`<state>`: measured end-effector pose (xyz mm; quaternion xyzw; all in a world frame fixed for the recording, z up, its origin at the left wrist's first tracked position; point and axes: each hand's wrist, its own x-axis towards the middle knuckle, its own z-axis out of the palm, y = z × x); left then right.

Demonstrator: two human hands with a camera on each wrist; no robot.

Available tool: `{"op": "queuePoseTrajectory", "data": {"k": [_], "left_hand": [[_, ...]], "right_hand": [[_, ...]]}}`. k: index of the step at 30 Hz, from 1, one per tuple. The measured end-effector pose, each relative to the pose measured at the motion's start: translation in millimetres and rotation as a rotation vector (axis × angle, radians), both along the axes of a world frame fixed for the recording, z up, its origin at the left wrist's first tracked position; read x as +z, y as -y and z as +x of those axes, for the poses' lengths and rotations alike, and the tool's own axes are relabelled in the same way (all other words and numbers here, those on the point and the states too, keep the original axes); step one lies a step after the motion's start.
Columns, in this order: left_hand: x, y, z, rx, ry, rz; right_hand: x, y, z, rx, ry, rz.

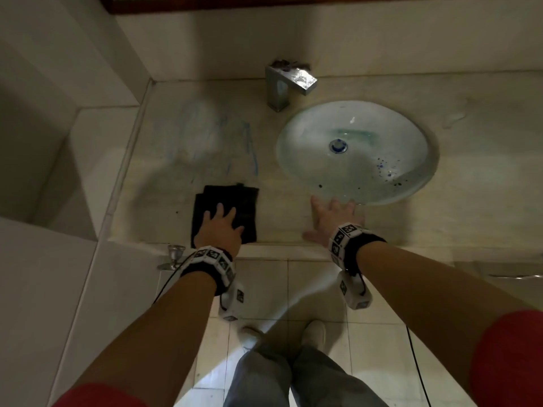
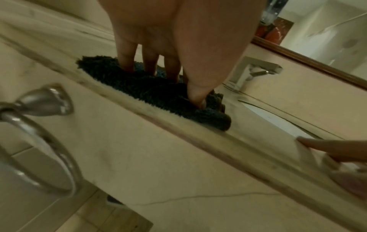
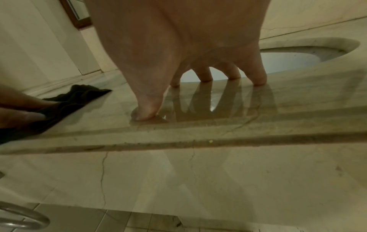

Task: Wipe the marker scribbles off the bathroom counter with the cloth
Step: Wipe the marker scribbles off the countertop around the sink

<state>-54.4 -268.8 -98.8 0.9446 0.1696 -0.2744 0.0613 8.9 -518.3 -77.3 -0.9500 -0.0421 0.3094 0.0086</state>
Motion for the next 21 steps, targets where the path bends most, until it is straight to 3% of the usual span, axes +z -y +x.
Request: {"op": "queuePoseTrajectory", "data": {"k": [7, 14, 21], "left_hand": [[0.2, -22.4, -17.0, 0.050, 0.032, 0.027], [-0.1, -29.0, -24.6, 0.052, 0.052, 0.023], [-7.4, -72.9, -42.0, 0.122, 0.096, 0.024]], "right_hand": [[3.1, -8.9, 1.8, -0.023, -0.043, -0.009], [2.9, -73.5, -3.4, 0.255, 0.013, 0.101], [5.4, -128.5, 13.6, 0.269, -0.003, 0.104]]}}
